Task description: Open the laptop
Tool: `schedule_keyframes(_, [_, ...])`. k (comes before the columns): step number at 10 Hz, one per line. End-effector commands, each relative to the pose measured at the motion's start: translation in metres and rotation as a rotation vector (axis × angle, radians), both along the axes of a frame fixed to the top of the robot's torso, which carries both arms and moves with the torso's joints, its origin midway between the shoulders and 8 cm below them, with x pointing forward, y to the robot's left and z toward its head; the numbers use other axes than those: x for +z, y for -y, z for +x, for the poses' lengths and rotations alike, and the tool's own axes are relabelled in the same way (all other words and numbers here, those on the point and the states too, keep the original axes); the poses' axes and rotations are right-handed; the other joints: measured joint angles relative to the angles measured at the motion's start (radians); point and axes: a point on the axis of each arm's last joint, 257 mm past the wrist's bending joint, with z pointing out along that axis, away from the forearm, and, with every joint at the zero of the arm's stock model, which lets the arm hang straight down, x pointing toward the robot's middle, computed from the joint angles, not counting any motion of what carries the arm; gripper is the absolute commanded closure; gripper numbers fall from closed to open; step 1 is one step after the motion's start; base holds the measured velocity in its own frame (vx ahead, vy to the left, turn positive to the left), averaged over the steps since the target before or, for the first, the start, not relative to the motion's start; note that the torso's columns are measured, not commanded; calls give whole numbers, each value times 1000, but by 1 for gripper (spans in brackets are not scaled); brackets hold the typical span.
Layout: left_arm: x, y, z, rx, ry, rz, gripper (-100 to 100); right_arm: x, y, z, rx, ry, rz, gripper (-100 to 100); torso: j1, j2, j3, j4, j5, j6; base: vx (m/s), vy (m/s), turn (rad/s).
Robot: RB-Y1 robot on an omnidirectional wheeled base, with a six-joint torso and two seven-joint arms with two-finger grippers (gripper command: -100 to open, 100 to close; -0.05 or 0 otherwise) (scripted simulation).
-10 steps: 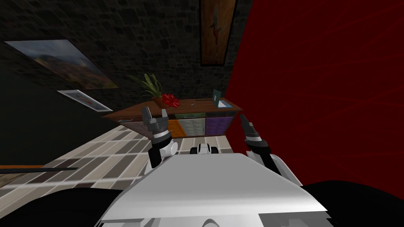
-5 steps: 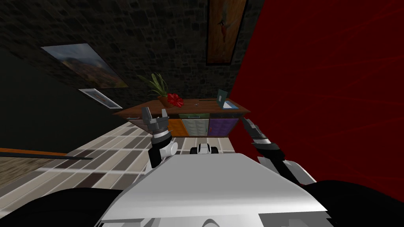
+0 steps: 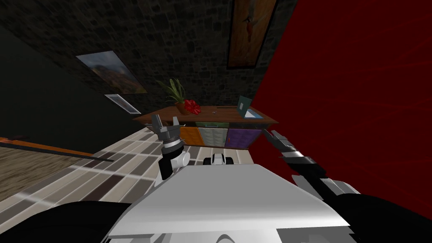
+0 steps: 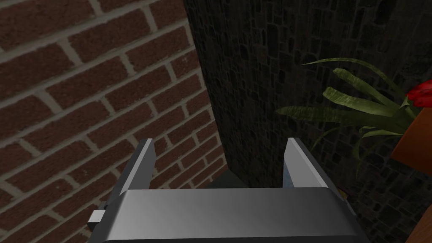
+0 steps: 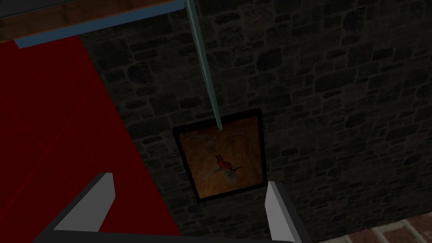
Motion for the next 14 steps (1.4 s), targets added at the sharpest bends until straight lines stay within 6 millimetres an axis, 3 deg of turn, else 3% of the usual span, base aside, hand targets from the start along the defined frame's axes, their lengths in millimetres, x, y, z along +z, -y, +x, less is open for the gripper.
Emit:
schedule_keyframes(1, [0,0,0,0,0,0,0,-8,37,-10,-77,-100,-157,-100,1,0,0,0,0,0,58,77,184])
schedule_keyframes(6, [0,0,0,0,0,0,0,-6,103,-26,-199,-244,-417,-100,0,1,1,0,0,0,54,58,139])
schedule_keyframes(7, [0,0,0,0,0,0,0,-4,104,-26,-201,-241,-423,-100,0,0,0,0,0,0,43,34,57])
schedule_keyframes(9, [0,0,0,0,0,0,0,4,137,-34,-263,-303,-547,-100,1,0,0,0,0,0,47,51,125])
schedule_keyframes(14, [0,0,0,0,0,0,0,48,203,-41,-388,-405,-857,-100,0,-1,0,0,0,0,74,58,166])
